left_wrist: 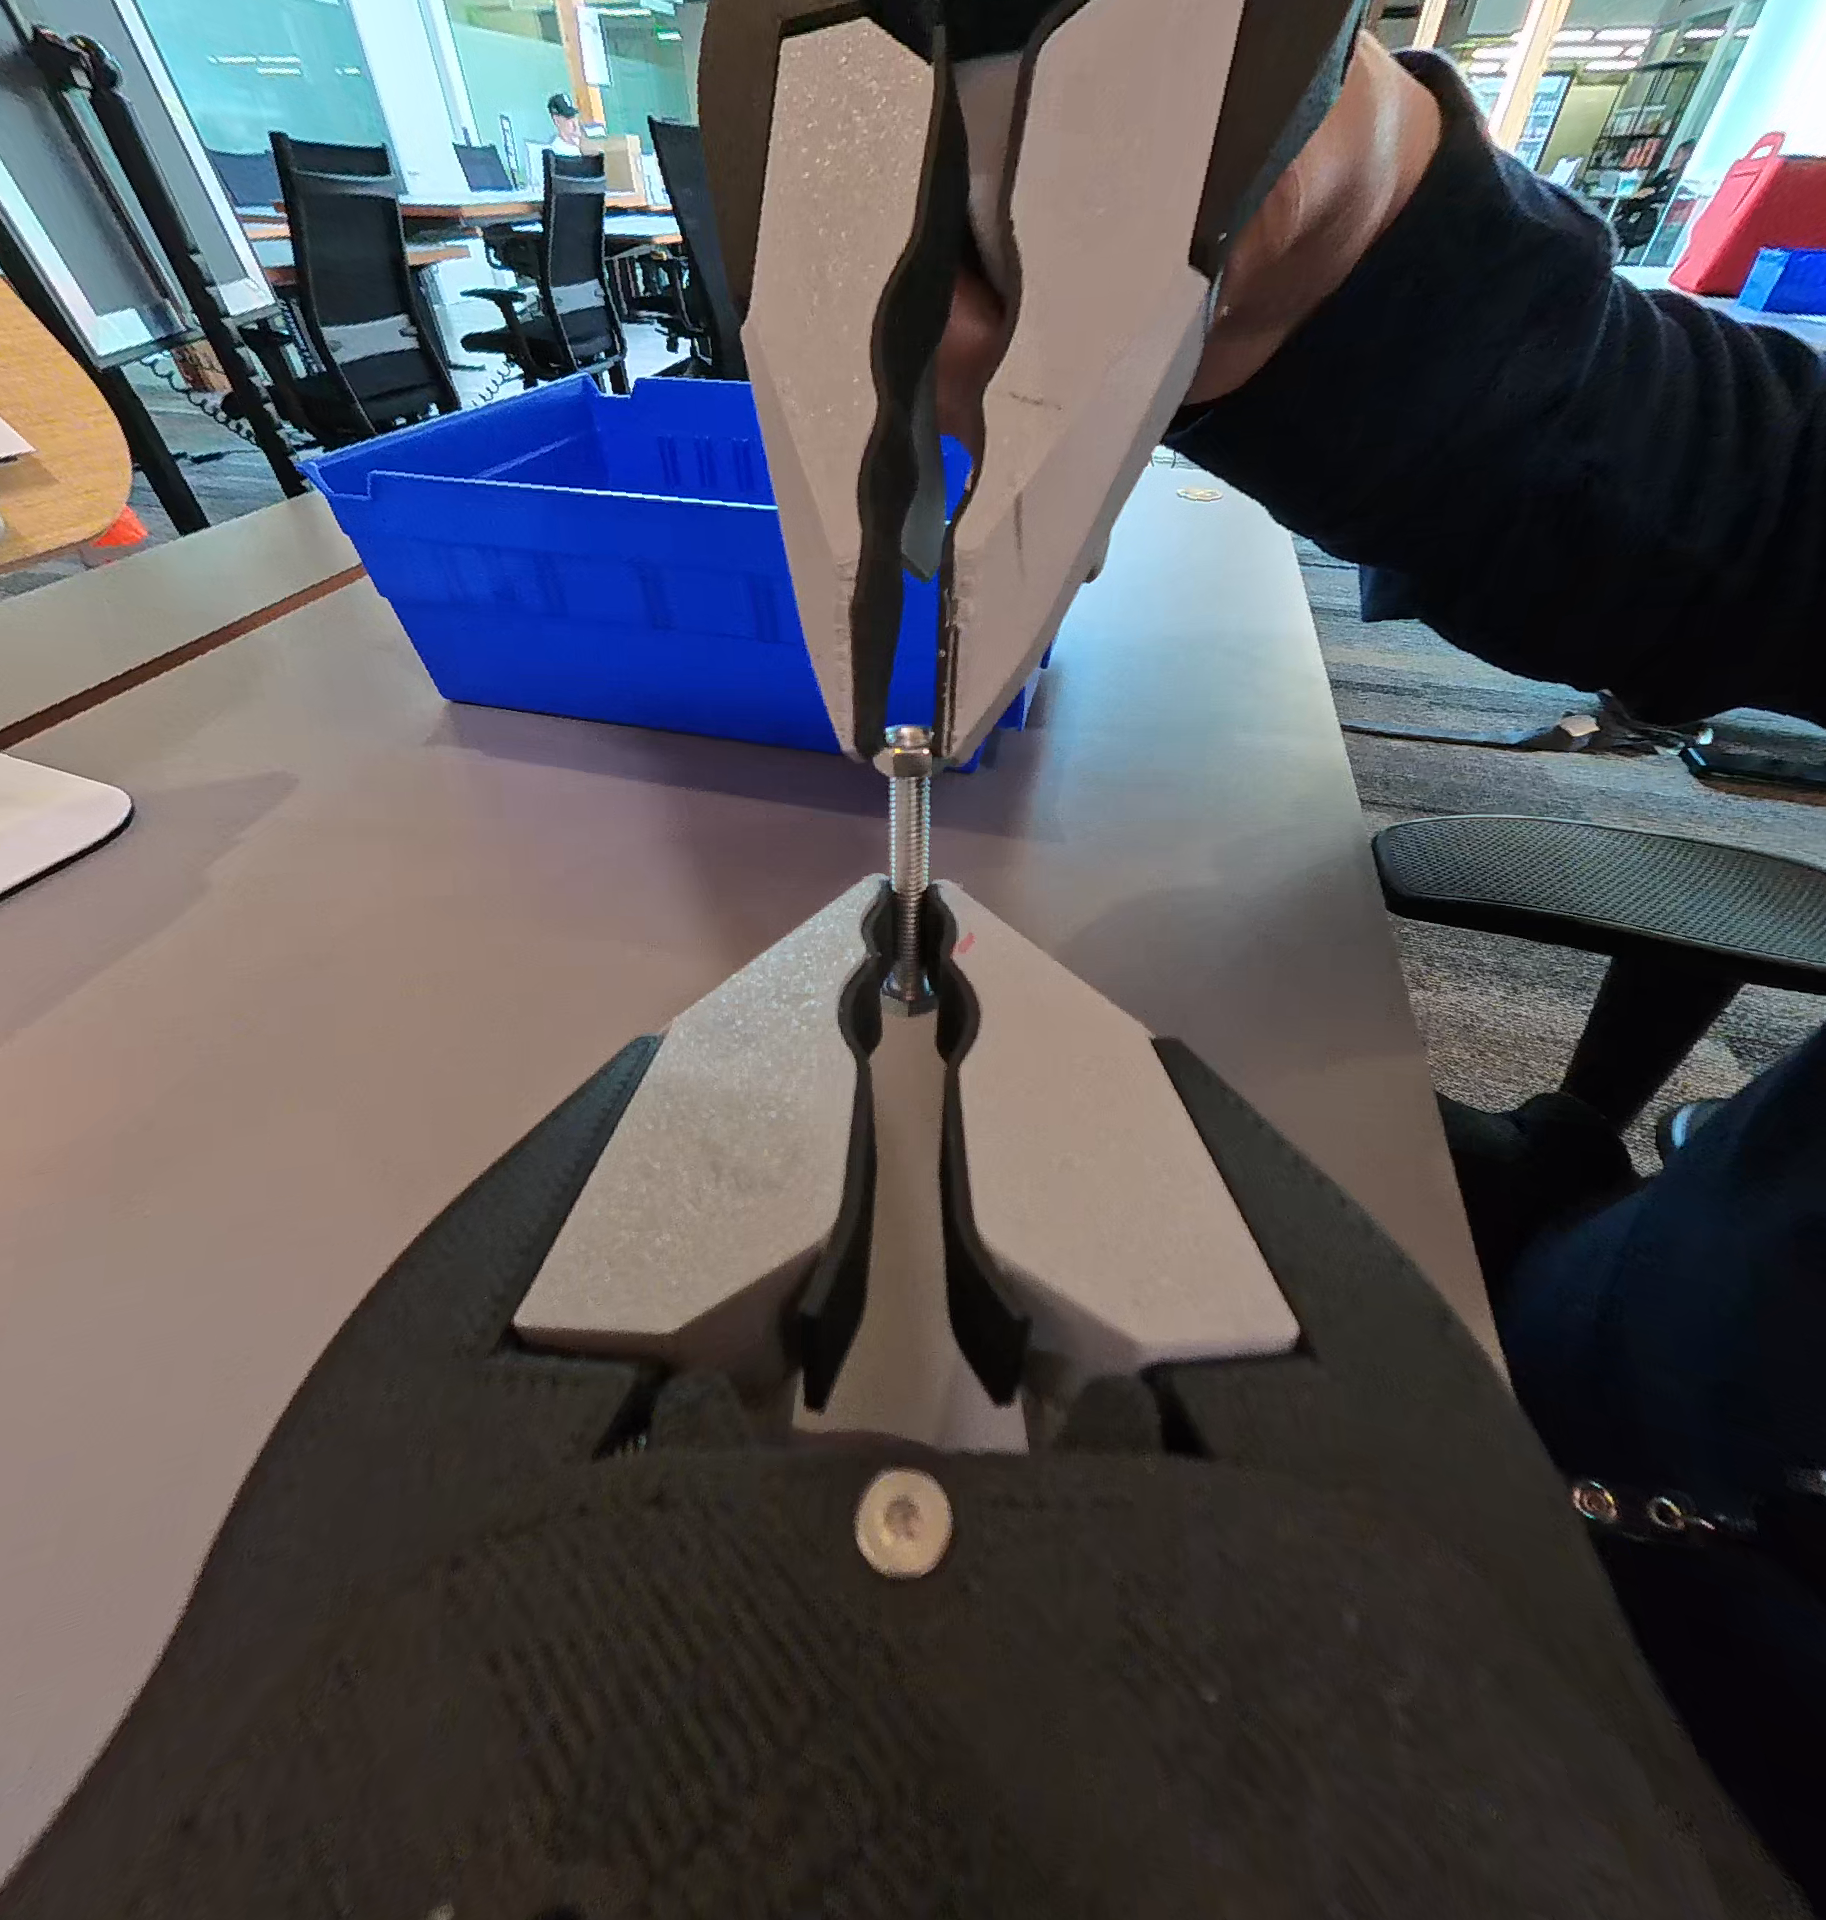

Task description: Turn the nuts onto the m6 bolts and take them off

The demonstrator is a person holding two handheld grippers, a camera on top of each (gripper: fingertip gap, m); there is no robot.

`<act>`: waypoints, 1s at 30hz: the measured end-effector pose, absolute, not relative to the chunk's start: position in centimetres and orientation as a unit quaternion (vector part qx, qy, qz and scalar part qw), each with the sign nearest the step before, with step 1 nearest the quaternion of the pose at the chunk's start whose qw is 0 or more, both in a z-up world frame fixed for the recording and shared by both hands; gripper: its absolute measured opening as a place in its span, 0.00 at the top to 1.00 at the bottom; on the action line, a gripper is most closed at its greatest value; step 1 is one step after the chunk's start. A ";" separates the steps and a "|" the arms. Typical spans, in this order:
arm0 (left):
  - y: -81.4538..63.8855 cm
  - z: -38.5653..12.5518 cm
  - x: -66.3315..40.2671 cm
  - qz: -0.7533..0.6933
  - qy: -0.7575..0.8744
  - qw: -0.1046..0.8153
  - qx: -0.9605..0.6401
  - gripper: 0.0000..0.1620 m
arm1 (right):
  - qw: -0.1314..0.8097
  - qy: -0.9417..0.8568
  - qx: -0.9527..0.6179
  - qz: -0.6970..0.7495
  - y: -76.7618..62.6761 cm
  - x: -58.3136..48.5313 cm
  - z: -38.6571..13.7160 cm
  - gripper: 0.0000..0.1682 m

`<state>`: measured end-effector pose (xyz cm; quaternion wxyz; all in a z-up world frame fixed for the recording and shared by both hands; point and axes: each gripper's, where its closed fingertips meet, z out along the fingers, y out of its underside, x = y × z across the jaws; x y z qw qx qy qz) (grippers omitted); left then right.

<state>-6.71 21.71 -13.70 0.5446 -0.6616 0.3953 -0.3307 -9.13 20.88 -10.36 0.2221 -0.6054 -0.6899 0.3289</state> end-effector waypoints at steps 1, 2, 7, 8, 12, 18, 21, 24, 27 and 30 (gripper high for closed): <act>21.7 -13.6 -6.7 -0.332 0.394 0.545 -0.661 0.99 | 0.224 -0.689 -0.605 0.330 20.9 -9.1 -10.3 0.96; 21.7 -13.6 -6.7 -0.334 0.392 0.546 -0.661 0.99 | 0.225 -0.687 -0.605 0.333 20.9 -9.2 -10.3 0.96; 21.7 -13.2 -6.7 -0.350 0.381 0.547 -0.658 0.99 | 0.237 -0.676 -0.603 0.351 20.9 -9.4 -9.9 0.96; 21.7 -13.1 -6.7 -0.354 0.378 0.548 -0.657 0.99 | 0.240 -0.673 -0.603 0.355 21.0 -9.4 -9.8 0.96; 21.7 -13.0 -6.7 -0.363 0.370 0.547 -0.657 0.99 | 0.246 -0.661 -0.604 0.371 21.1 -9.4 -9.7 0.96; 22.0 -12.9 -6.9 -0.355 0.363 0.555 -0.659 0.99 | 0.258 -0.640 -0.606 0.396 21.3 -9.6 -9.6 0.96; 22.2 -13.0 -7.0 -0.342 0.361 0.561 -0.662 0.99 | 0.266 -0.635 -0.610 0.392 21.5 -9.6 -9.7 0.96; 22.5 -13.0 -7.1 -0.336 0.355 0.566 -0.664 0.99 | 0.281 -0.630 -0.615 0.381 21.7 -9.8 -9.6 0.96; 22.8 -13.1 -7.4 -0.328 0.347 0.568 -0.670 0.99 | 0.290 -0.617 -0.626 0.377 22.0 -10.0 -9.7 0.96; 23.1 -13.4 -7.6 -0.311 0.346 0.569 -0.678 0.99 | 0.296 -0.610 -0.638 0.367 22.2 -10.2 -10.0 0.96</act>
